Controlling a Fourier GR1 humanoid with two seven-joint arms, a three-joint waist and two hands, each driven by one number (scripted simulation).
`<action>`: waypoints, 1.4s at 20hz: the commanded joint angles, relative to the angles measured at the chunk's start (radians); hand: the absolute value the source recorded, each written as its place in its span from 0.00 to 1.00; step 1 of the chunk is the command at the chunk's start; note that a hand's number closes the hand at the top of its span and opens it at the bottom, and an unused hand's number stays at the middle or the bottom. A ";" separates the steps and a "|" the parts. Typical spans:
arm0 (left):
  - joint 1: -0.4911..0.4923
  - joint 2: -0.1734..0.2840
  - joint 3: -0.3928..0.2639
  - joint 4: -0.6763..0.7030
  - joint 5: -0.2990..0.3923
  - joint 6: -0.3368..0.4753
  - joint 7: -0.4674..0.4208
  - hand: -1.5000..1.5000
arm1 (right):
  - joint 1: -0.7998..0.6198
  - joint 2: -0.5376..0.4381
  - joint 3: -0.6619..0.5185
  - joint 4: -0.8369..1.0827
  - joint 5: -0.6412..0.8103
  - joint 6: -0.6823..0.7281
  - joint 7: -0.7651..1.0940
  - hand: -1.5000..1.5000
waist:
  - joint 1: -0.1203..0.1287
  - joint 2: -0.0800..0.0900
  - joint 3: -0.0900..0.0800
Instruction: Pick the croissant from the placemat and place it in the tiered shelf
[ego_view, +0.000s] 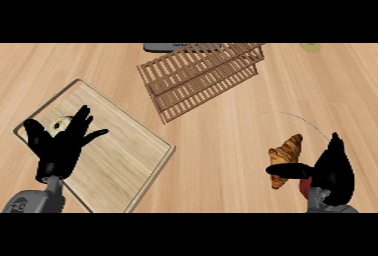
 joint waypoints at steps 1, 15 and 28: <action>0.043 -0.010 -0.018 0.085 -0.027 -0.010 -0.003 0.50 | -0.024 0.061 -0.021 0.055 0.068 -0.003 0.138 0.00 | -0.003 0.017 -0.005; 0.057 -0.040 -0.022 0.060 -0.039 -0.018 0.015 0.50 | -0.119 0.095 -0.055 0.218 -0.044 0.099 -0.114 1.00 | 0.002 0.015 -0.005; -0.009 -0.041 -0.053 0.029 -0.035 -0.044 0.058 0.50 | -0.280 0.152 0.524 0.090 -0.181 0.492 -0.678 1.00 | 0.093 0.022 -0.001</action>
